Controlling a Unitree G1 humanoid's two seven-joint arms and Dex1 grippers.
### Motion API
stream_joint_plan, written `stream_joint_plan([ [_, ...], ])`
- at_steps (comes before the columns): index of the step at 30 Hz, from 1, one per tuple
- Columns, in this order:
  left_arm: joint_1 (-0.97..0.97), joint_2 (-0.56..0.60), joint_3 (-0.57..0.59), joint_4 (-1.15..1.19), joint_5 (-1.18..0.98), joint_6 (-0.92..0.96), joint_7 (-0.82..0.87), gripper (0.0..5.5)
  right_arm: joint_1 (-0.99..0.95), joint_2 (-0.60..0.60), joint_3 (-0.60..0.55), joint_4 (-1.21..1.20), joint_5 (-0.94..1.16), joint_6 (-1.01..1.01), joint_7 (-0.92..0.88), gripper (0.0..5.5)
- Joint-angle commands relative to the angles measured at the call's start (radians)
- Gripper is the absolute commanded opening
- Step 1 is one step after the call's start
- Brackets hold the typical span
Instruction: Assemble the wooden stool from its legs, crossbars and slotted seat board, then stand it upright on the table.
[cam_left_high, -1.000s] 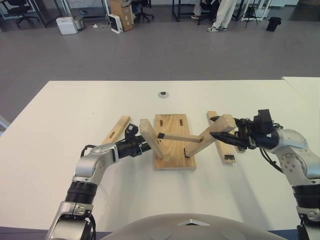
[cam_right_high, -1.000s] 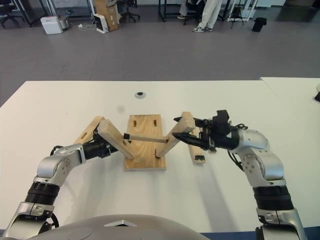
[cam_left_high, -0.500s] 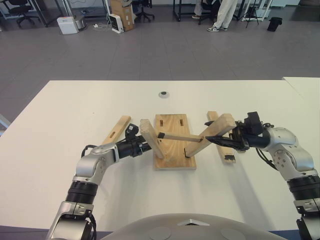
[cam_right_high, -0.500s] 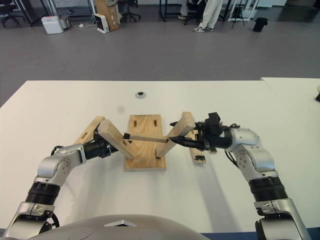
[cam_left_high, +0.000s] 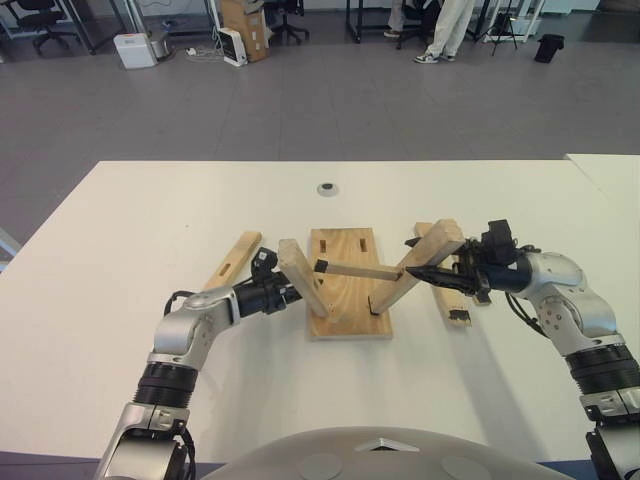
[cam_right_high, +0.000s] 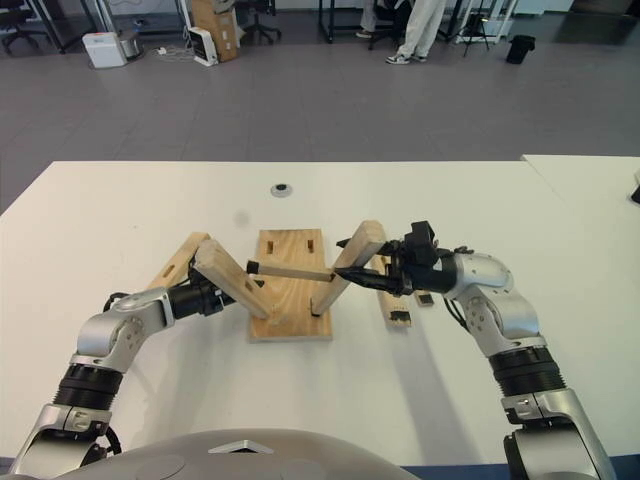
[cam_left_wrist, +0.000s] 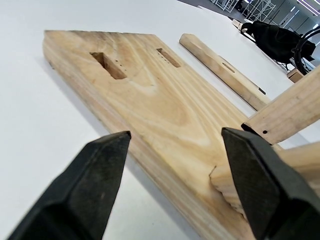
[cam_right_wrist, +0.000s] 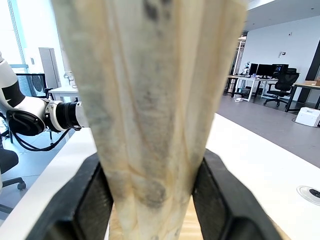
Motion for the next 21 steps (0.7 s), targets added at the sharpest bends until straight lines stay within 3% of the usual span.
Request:
stream_joint_plan([
  [1, 0.007, -0.033, -0.029, -0.002, 0.017, -0.017, 0.004, 3.35, 0.143, -0.076, 0.217, 0.131, -0.379, 0.072, -0.083, 2.11],
  [2, 0.007, -0.034, -0.029, -0.002, 0.017, -0.017, 0.005, 3.35, 0.139, -0.080, 0.222, 0.144, -0.396, 0.061, -0.093, 2.49],
  [12, 0.011, -0.046, -0.032, -0.002, 0.020, -0.025, 0.013, 3.35, 0.123, -0.045, 0.167, 0.260, -0.517, -0.053, -0.144, 4.13],
  [16, 0.023, -0.048, -0.033, -0.007, 0.023, -0.030, 0.019, 3.35, 0.138, -0.044, 0.055, 0.163, -0.435, -0.004, -0.181, 4.13],
  [21, 0.034, -0.053, -0.057, 0.000, 0.052, -0.053, 0.030, 3.35, 0.149, -0.131, -0.164, -0.075, -0.220, 0.218, -0.170, 4.13],
])
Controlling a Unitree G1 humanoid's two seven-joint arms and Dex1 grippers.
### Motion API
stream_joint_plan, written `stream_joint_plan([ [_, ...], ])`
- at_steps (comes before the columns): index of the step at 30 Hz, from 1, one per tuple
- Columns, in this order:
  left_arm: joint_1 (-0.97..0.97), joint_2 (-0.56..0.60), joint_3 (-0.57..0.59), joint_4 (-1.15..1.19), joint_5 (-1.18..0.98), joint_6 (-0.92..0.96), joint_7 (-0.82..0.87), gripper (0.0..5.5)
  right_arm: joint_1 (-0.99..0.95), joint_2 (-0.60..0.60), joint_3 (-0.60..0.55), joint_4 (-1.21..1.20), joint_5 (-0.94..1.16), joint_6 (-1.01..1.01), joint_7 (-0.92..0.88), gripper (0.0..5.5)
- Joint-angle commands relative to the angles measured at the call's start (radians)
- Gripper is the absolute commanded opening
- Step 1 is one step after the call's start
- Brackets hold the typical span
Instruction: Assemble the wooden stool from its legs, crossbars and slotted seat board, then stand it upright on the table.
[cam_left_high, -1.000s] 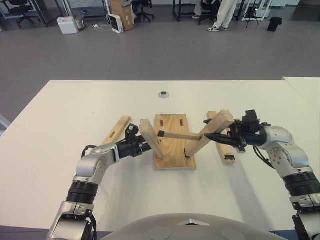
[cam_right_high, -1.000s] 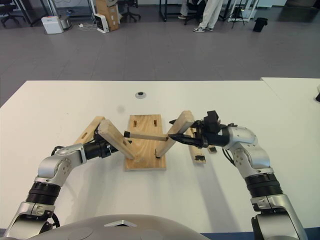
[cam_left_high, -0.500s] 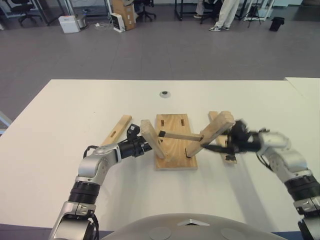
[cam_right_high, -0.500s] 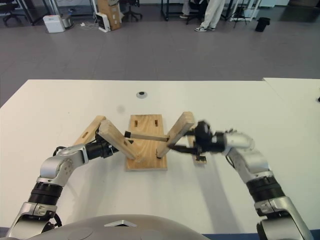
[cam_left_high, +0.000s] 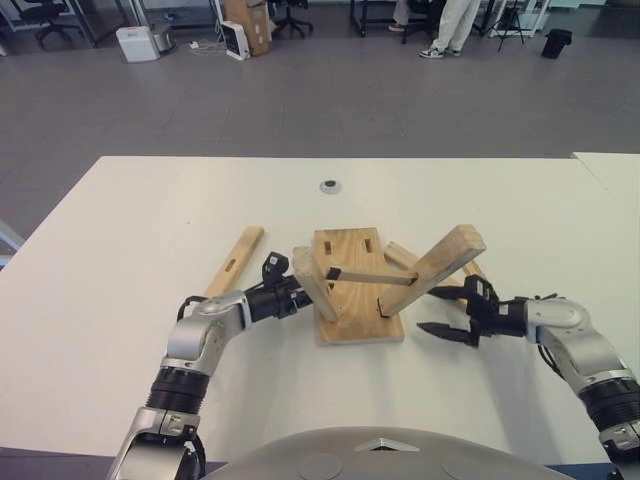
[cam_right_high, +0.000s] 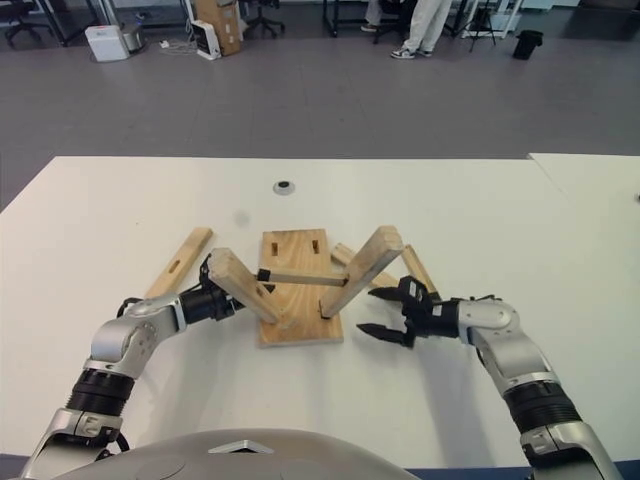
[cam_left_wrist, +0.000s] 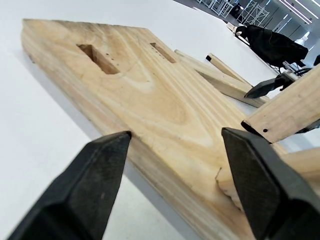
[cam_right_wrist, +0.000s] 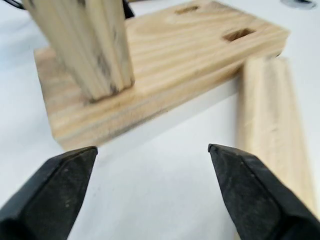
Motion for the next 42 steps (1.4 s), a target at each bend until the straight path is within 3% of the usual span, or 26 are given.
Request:
stream_joint_plan([
  [1, 0.004, -0.007, -0.026, 0.009, 0.042, -0.022, 0.017, 3.35, -0.038, -0.119, -0.184, -0.162, 0.181, 0.206, 0.028, 4.13],
  [4, -0.009, -0.023, -0.048, 0.033, 0.072, -0.047, 0.025, 3.35, -0.233, -0.194, -0.291, -0.148, 0.289, 0.351, 0.031, 4.13],
  [7, -0.026, -0.046, -0.073, 0.060, 0.099, -0.070, 0.030, 3.35, -0.498, -0.212, -0.282, -0.101, 0.343, 0.465, 0.051, 4.13],
  [10, -0.035, -0.067, -0.085, 0.096, 0.121, -0.095, 0.038, 3.35, -0.760, -0.158, -0.196, -0.087, 0.371, 0.583, 0.084, 4.13],
  [13, -0.035, -0.088, -0.070, 0.127, 0.120, -0.110, 0.053, 3.35, -0.881, -0.090, -0.015, -0.126, 0.284, 0.609, 0.133, 4.13],
  [19, -0.039, -0.085, -0.063, 0.150, 0.128, -0.129, 0.047, 3.35, -0.939, -0.065, 0.251, -0.222, 0.142, 0.636, 0.286, 4.13],
  [25, -0.011, -0.074, -0.034, 0.145, 0.124, -0.134, 0.062, 3.35, -0.935, -0.049, 0.396, -0.350, 0.090, 0.746, 0.324, 4.13],
  [35, -0.002, -0.080, -0.037, 0.135, 0.125, -0.131, 0.069, 3.35, -0.881, -0.028, 0.502, -0.375, 0.045, 0.801, 0.326, 4.13],
  [42, -0.004, -0.079, -0.021, 0.137, 0.123, -0.128, 0.077, 3.35, -0.850, -0.037, 0.499, -0.412, 0.056, 0.784, 0.363, 4.13],
])
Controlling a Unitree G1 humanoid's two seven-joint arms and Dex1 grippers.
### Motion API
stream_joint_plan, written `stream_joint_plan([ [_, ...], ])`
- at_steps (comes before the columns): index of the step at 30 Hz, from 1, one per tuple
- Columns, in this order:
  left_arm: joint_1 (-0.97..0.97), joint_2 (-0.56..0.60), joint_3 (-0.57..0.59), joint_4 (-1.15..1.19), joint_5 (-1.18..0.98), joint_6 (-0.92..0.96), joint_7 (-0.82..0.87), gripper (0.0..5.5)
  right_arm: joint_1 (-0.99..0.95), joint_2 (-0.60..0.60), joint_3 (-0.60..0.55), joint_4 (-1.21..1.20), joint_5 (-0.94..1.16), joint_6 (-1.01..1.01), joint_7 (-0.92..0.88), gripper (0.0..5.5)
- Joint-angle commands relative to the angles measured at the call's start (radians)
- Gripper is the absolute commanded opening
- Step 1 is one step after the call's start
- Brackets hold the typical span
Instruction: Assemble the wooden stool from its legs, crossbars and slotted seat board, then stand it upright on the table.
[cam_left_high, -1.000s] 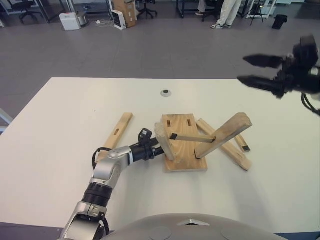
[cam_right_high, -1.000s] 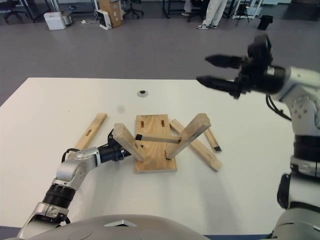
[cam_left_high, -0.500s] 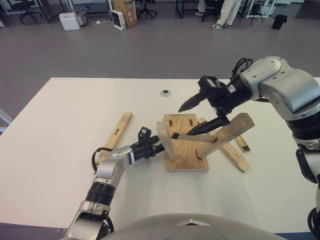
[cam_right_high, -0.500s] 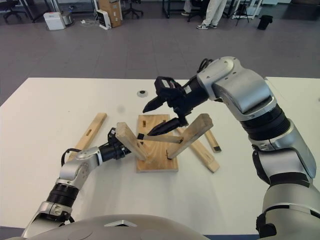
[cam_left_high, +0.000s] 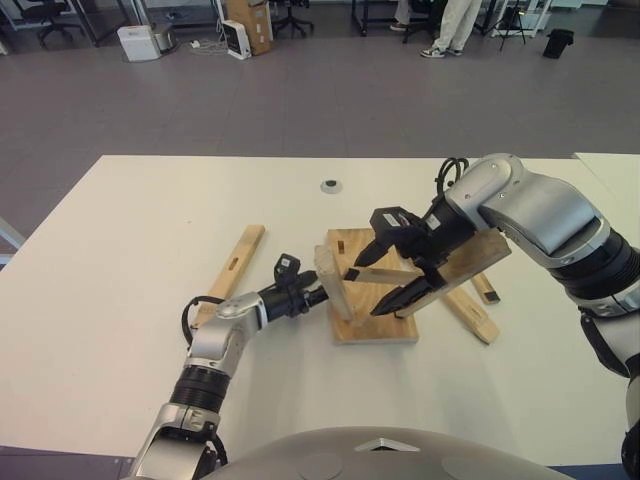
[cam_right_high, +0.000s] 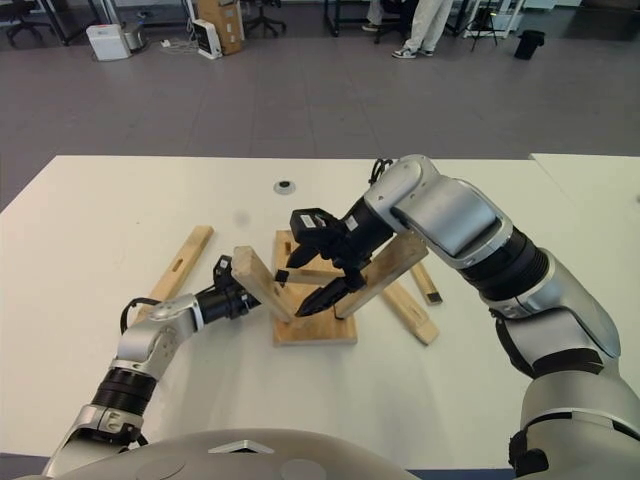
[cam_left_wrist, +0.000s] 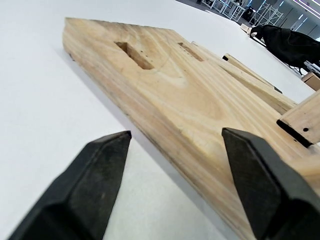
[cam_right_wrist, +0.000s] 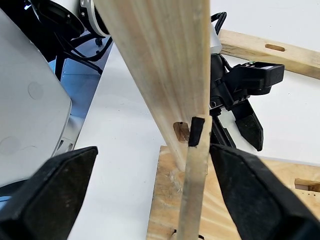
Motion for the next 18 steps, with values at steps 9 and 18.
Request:
stream_joint_plan([
  [9, 0.018, 0.018, -0.018, 0.040, 0.056, 0.003, 0.027, 3.35, 0.039, -0.012, -0.003, -0.048, -0.018, -0.079, 0.061, 4.13],
  [18, -0.115, 0.223, -0.418, 0.318, 0.573, -0.267, 0.080, 3.35, 0.051, -0.011, -0.006, -0.085, -0.050, -0.105, 0.051, 4.13],
])
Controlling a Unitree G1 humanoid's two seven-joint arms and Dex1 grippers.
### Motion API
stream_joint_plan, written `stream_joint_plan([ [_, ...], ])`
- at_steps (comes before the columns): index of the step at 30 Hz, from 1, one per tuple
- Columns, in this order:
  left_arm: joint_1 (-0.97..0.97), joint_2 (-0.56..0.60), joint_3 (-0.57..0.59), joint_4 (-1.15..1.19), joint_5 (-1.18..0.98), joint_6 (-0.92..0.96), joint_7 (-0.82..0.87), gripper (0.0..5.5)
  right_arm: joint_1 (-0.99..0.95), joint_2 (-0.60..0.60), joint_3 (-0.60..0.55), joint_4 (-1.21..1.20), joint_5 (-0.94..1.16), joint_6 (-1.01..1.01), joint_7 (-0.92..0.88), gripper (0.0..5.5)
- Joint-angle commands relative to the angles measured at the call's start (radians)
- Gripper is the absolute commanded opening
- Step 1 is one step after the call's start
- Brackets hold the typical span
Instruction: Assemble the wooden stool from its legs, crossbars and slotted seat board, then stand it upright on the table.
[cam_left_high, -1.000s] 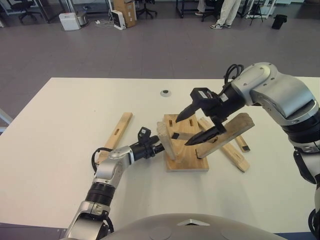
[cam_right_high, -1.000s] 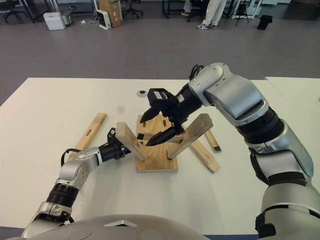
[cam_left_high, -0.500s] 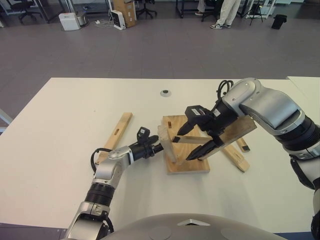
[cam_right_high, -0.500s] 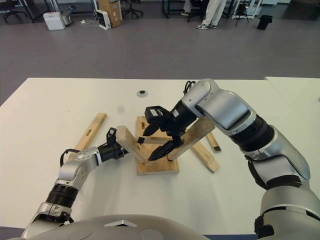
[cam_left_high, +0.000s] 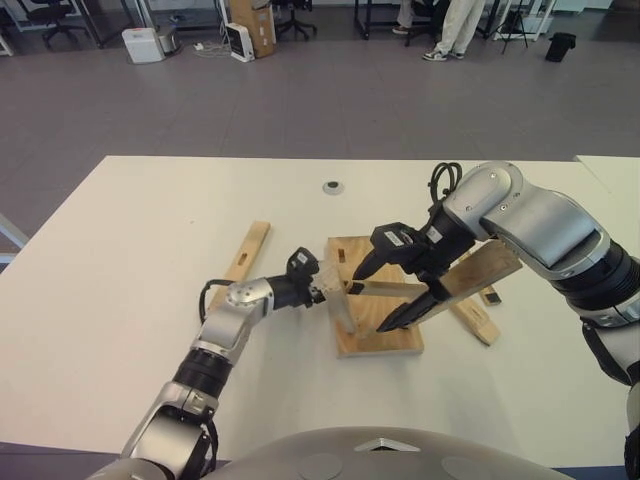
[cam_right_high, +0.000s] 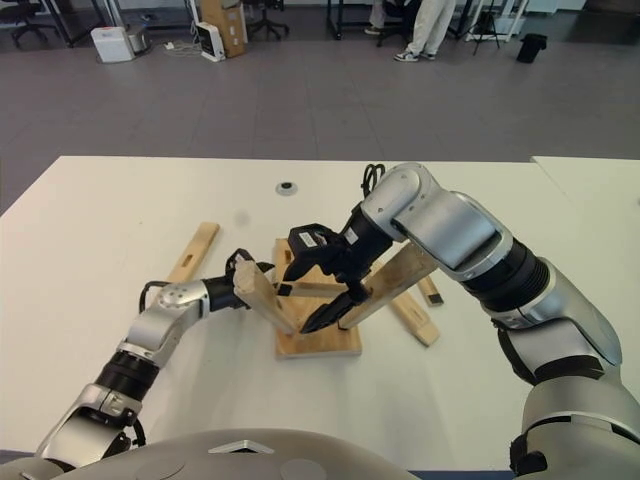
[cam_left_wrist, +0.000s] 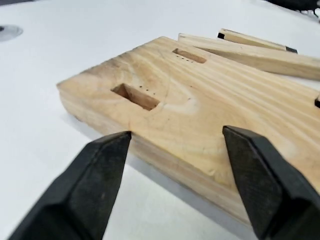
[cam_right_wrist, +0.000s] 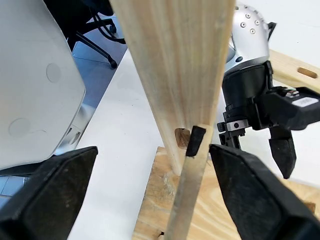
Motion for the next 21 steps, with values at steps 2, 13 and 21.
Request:
stream_joint_plan([
  [2, 0.017, 0.148, -0.231, 0.252, 0.378, -0.051, 0.099, 3.35, 0.018, -0.010, -0.005, -0.040, -0.005, -0.004, -0.001, 4.13],
  [13, 0.019, 0.152, -0.274, 0.296, 0.385, -0.091, 0.124, 3.35, 0.079, -0.061, 0.000, -0.123, 0.016, -0.013, 0.024, 4.13],
  [21, 0.014, 0.155, -0.274, 0.292, 0.361, -0.105, 0.094, 3.35, -0.039, -0.013, -0.077, 0.003, -0.021, -0.033, -0.037, 4.13],
])
